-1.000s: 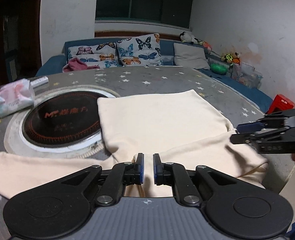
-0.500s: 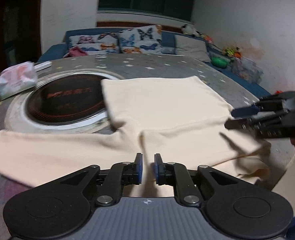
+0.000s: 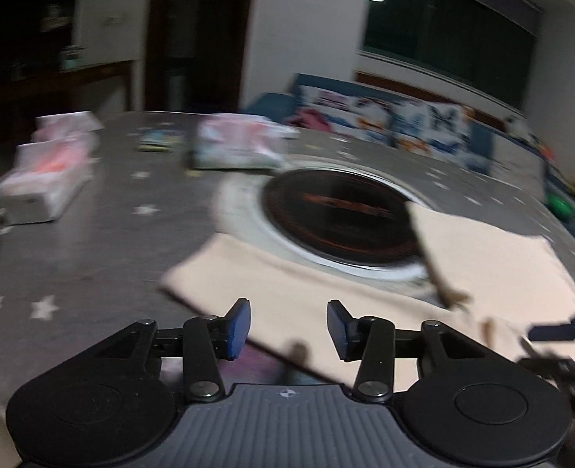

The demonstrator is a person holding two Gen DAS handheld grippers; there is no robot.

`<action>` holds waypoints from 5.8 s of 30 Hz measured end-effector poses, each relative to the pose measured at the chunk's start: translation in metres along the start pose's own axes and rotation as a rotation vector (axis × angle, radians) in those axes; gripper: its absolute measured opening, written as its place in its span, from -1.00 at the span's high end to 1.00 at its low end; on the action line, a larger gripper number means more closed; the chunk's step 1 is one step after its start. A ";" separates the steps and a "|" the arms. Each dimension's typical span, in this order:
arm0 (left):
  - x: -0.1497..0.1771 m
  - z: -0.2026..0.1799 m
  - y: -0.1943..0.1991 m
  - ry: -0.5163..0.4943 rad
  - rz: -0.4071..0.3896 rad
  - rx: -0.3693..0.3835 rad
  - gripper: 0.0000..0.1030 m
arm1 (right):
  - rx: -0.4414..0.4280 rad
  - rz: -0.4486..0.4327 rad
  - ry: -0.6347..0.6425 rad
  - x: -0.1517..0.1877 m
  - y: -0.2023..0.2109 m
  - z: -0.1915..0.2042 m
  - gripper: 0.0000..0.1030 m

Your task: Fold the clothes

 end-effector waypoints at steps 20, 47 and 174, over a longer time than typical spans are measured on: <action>-0.001 0.068 -0.038 0.177 0.014 -0.148 0.57 | 0.042 -0.027 -0.033 0.000 0.020 -0.010 0.32; -0.007 -0.200 0.041 -0.166 -0.040 0.582 0.90 | 0.191 -0.118 -0.362 0.051 0.092 -0.101 0.31; 0.064 -0.208 0.028 -0.613 0.007 0.599 0.39 | 0.190 -0.028 -0.296 0.080 0.078 -0.079 0.76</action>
Point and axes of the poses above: each gripper's, at about its wrist camera, not at the fingertips, and y roughly against the way its jaws point, z to its left, x to its underside, the point moved 10 cm from there along -y, roughly the way its jaws point, and after that the axes turned 6 degrees about -y, right-handed, at the moved point
